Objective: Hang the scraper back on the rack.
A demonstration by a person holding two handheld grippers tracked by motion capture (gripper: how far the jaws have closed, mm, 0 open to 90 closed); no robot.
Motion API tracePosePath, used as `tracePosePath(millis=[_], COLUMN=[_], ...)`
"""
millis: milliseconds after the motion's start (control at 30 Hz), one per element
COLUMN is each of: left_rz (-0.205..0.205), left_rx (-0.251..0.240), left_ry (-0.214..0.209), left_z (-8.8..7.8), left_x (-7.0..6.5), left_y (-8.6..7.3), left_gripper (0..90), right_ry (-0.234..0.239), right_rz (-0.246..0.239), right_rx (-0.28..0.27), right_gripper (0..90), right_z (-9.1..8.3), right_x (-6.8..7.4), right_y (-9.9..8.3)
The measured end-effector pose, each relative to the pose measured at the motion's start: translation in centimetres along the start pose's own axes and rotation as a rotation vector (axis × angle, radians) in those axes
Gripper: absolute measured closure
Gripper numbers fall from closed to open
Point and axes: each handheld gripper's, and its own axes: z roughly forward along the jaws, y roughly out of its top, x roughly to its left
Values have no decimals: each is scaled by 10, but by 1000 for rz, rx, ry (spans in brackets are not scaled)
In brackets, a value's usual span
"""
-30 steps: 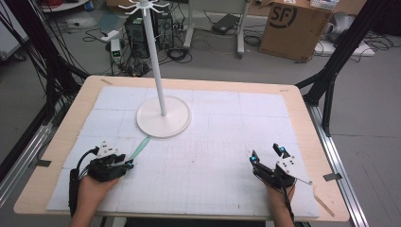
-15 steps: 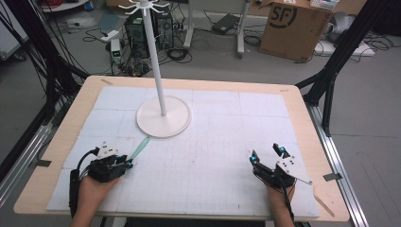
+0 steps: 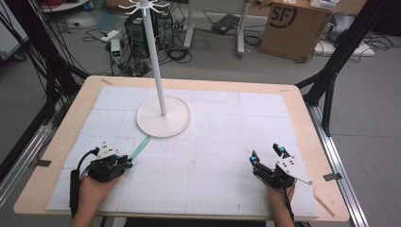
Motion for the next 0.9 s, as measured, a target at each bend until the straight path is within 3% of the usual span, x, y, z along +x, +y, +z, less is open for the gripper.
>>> tracePosePath(millis=[667, 900], left_rz=[7, 7], left_rx=[-15, -41], left_ry=[15, 27], left_z=[0, -2], left_x=[-2, -4], left_y=[-1, -5], left_gripper=[809, 810], right_ry=[0, 2], right_rz=[-3, 0], right_rx=[-3, 3], right_gripper=[188, 196], right_z=[0, 1], right_x=[0, -1], right_y=[0, 0])
